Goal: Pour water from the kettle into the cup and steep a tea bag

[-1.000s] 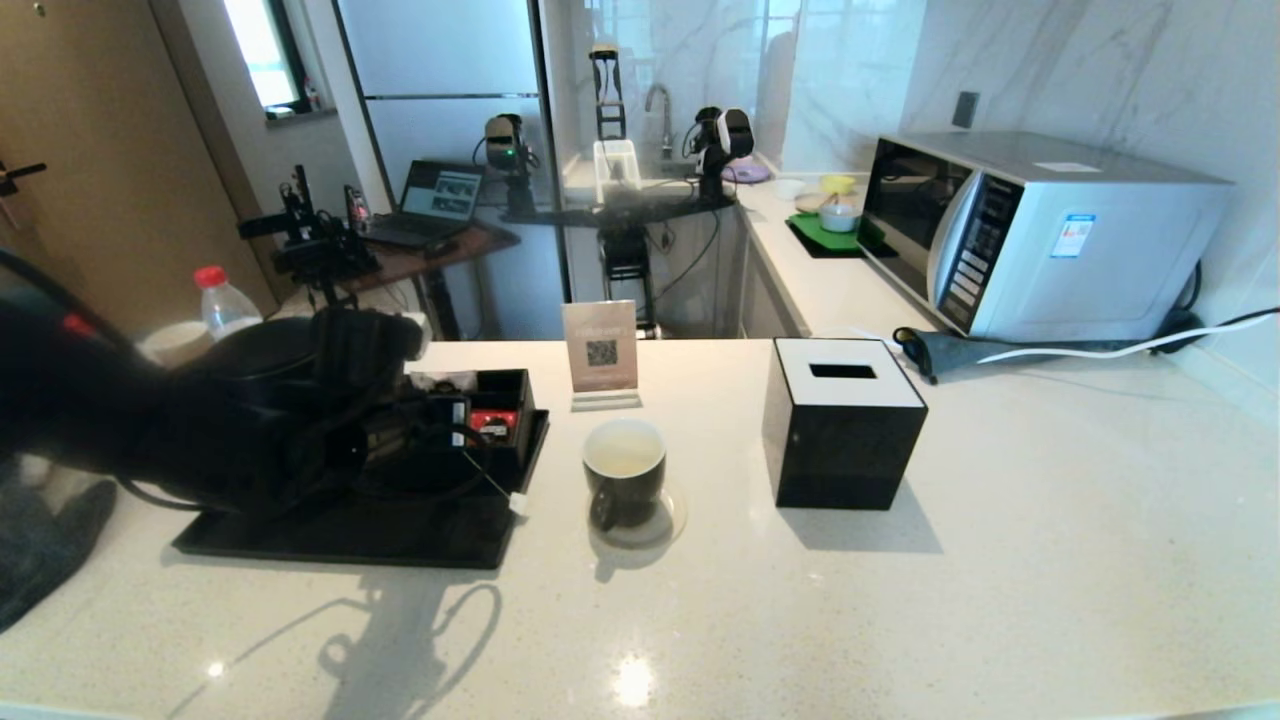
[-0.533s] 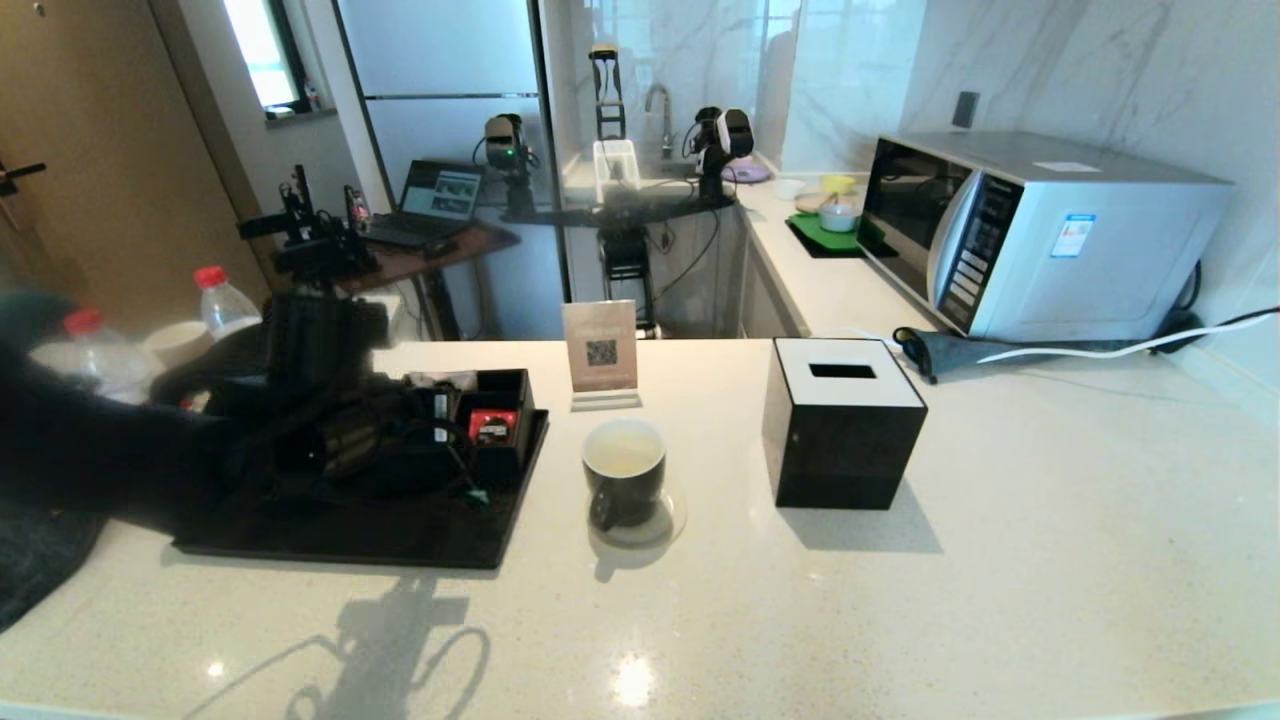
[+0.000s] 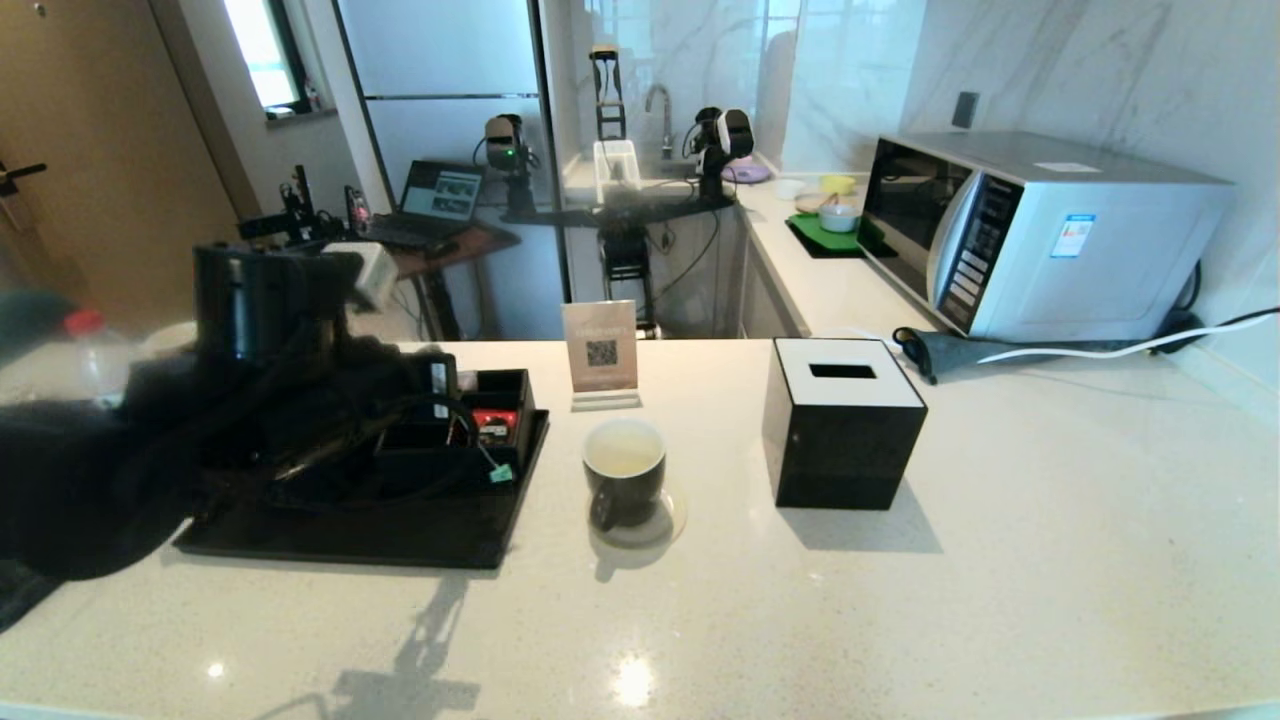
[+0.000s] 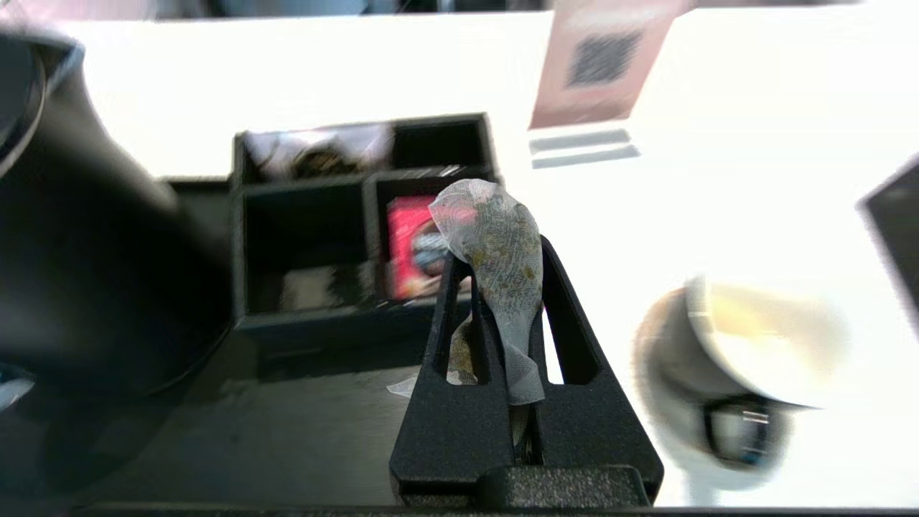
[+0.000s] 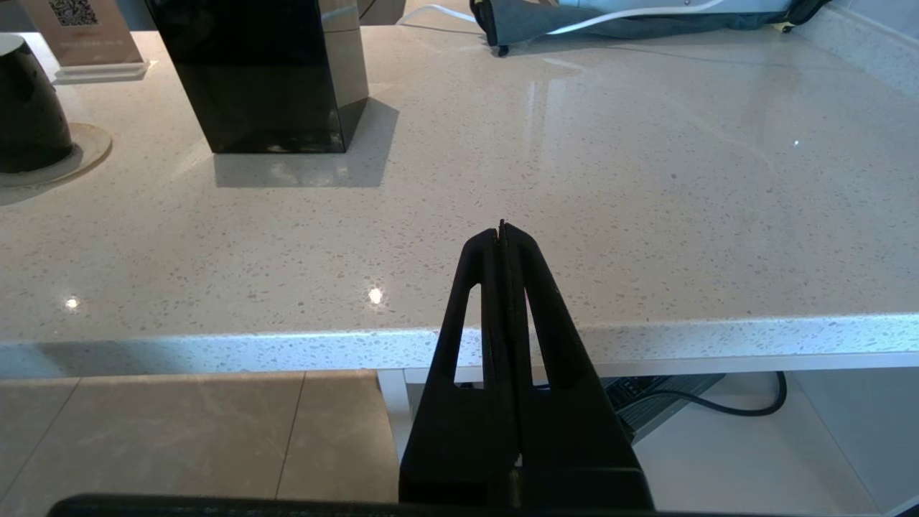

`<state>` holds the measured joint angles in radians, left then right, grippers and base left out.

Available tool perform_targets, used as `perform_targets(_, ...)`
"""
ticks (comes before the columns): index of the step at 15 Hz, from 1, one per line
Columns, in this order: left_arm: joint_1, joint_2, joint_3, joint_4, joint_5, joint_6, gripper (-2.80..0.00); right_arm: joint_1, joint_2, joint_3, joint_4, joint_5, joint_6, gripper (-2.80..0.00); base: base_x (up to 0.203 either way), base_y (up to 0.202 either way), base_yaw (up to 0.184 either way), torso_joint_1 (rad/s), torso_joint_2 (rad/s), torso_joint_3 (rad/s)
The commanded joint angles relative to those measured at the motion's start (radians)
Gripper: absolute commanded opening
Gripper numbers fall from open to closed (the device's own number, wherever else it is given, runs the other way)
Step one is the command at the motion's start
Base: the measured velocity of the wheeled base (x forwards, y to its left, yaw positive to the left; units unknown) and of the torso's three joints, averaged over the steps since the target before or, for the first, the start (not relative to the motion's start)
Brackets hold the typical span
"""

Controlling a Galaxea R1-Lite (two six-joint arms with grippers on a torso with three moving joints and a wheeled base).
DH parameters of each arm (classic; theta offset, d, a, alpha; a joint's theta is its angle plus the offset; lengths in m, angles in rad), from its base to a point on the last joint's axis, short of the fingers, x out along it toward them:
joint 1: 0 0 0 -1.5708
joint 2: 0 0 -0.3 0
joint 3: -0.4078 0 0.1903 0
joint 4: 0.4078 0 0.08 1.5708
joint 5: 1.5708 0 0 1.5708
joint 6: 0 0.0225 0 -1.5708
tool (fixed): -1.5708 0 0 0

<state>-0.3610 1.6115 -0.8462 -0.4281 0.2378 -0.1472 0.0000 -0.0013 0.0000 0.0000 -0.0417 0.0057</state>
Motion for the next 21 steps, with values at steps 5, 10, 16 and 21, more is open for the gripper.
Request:
perform_targets(5,-0.024,-0.120,-0.005,-0.004,0.003,0.003,-2.80,0.000,0.001,0.000,0.000,0.000,0.000,-2.80,0.000,0.000,0.000,0.000,0.00,0.000)
perform_targets(10,-0.023,-0.176,-0.001,-0.003,0.000,0.005,-2.80,0.000,0.001,0.000,0.000,0.000,0.000,-2.80,0.000,0.000,0.000,0.000,0.00,0.000)
perform_targets(16,-0.022,-0.212,-0.001,-0.001,-0.003,0.006,-2.80,0.000,0.001,0.000,0.000,0.000,0.000,-2.80,0.000,0.000,0.000,0.000,0.00,0.000)
perform_targets(21,-0.084,-0.220,0.019,-0.002,0.003,0.003,-2.80,0.000,0.001,0.000,0.000,0.000,0.000,-2.80,0.000,0.000,0.000,0.000,0.00,0.000)
